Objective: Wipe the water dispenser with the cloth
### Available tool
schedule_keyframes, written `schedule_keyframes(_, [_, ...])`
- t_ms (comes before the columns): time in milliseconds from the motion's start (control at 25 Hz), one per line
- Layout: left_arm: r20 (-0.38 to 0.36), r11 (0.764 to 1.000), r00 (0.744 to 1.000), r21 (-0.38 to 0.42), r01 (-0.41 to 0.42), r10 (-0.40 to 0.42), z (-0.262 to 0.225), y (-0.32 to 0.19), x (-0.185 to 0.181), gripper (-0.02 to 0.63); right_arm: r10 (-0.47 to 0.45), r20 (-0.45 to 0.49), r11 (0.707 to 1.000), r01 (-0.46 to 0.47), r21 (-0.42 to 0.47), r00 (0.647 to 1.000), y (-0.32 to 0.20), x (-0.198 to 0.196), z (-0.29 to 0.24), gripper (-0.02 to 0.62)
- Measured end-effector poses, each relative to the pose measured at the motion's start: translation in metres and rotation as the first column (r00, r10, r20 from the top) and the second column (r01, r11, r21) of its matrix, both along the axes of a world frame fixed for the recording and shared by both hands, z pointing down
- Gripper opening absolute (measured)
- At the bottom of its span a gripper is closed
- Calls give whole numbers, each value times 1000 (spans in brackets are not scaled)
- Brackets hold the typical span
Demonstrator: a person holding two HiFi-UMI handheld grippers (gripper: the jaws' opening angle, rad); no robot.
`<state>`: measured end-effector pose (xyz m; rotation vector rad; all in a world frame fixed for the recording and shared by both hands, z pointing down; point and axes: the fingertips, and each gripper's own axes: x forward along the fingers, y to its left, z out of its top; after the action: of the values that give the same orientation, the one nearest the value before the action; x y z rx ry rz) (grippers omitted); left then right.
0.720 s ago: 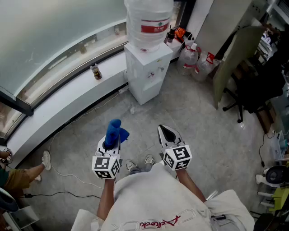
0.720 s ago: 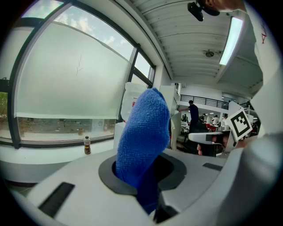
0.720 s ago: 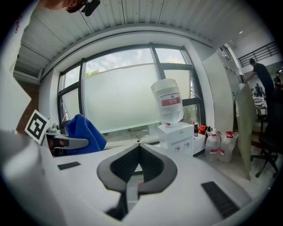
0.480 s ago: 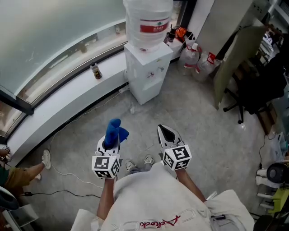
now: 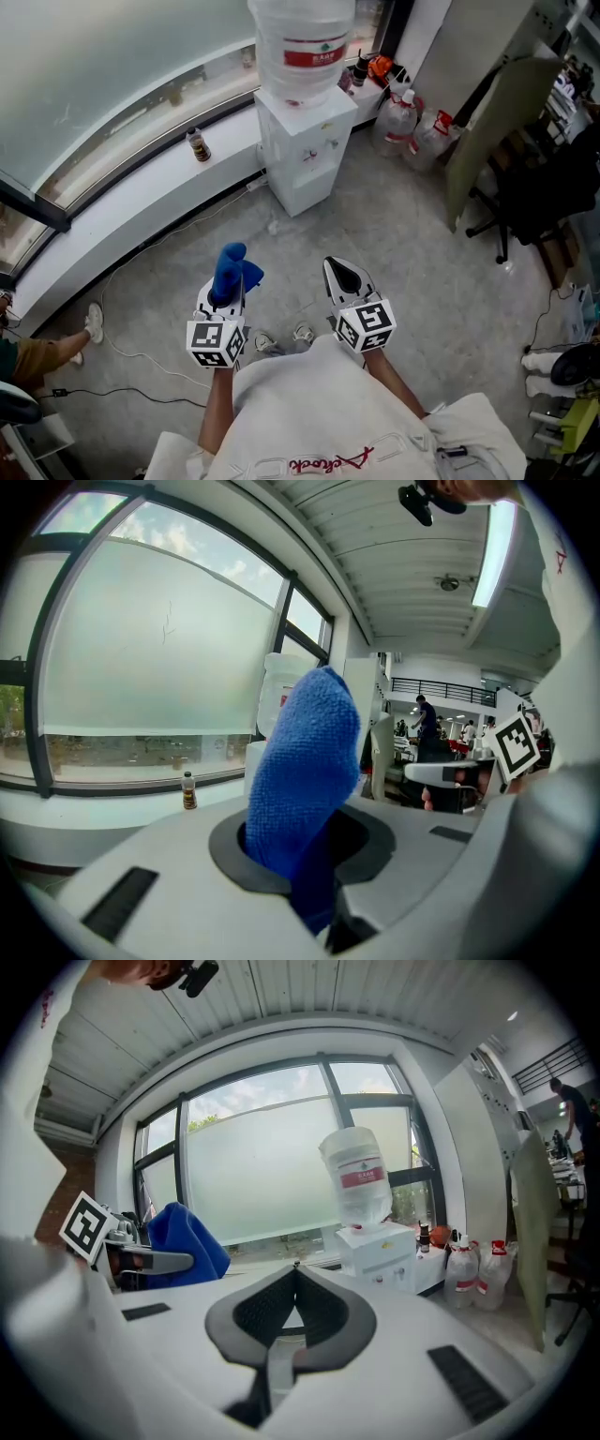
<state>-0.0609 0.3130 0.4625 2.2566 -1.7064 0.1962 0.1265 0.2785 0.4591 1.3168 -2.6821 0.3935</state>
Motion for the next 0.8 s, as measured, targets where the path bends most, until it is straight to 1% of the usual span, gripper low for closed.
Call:
schedule_keyframes(240, [11,1000,1000,-2,25,-25,4,-11,14,63,-23,6,1000,23,-11,1000,-14,17,9,14])
schedule_keyframes(440, [12,1000,1000,-3,27,-27,8,-27,22,63,-20,-1,1000,20,-24,1000,-27,27,15,14])
schedule_keyframes(800, [3,1000,1000,0,-5,5,15,-89,19,63,11,-15,1000,-11,-23,1000,-73,29,21,14])
